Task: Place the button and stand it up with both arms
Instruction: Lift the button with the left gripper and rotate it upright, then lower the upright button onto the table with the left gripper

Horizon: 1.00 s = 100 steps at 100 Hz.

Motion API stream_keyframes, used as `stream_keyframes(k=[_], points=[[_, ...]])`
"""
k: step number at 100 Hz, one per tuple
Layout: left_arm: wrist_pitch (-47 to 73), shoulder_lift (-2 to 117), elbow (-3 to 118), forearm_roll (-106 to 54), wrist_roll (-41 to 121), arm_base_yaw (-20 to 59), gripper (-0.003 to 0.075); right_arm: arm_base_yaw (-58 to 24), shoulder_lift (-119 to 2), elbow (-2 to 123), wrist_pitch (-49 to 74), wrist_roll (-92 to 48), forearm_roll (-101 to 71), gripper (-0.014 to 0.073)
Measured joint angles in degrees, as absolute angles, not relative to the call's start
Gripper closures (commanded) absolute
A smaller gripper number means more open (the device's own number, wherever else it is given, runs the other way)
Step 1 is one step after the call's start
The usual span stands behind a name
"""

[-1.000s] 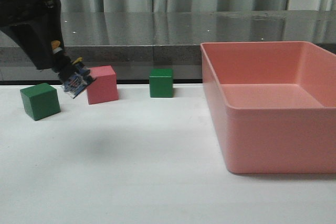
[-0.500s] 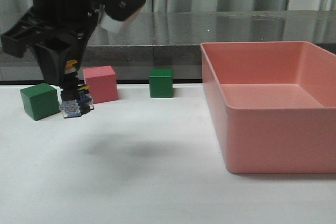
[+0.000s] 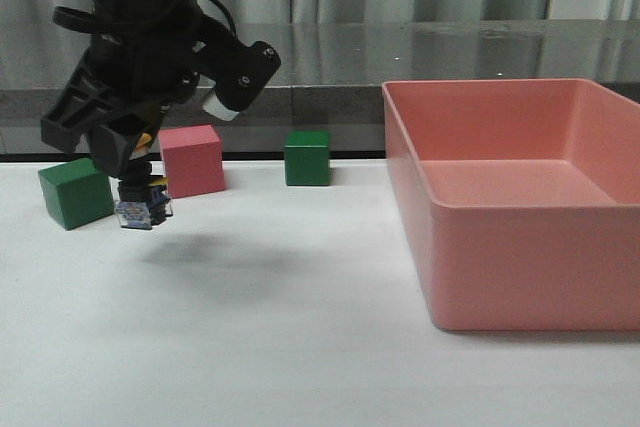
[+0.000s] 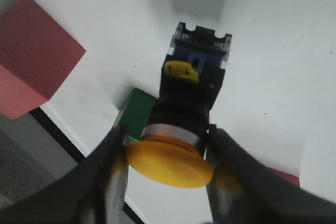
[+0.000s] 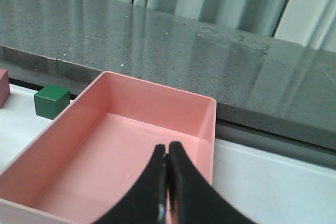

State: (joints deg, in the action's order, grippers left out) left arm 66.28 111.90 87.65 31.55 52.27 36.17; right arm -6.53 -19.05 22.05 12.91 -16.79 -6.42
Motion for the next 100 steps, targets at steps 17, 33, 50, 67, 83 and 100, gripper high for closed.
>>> stream_keyframes(k=[17,33,50,67,83,100], points=[[66.14,113.58,87.65,31.66,51.9,36.17,0.0739,-6.53,-19.05,22.05,12.91,-16.79,-6.42,0.0703],[65.92,115.74,87.65,31.66,51.9,36.17,0.0739,-6.53,-19.05,22.05,12.91,-16.79,-6.42,0.0703],[65.8,116.12,87.65,31.24,51.9,36.17,0.0739,-6.53,-19.05,22.05,12.69,-16.79,-6.42,0.0703],[65.68,116.12,87.65,30.78,51.78,36.17,0.0739,-6.53,-19.05,22.05,12.46,-16.79,-6.42,0.0703],[65.6,116.12,87.69,30.04,51.67,36.17,0.0739,-6.53,-19.05,22.05,12.46,-16.79,-6.42,0.0703],[65.55,116.12,87.78,29.91,51.56,36.17,0.0739,-6.53,-19.05,22.05,12.46,-16.79,-6.45,0.0703]])
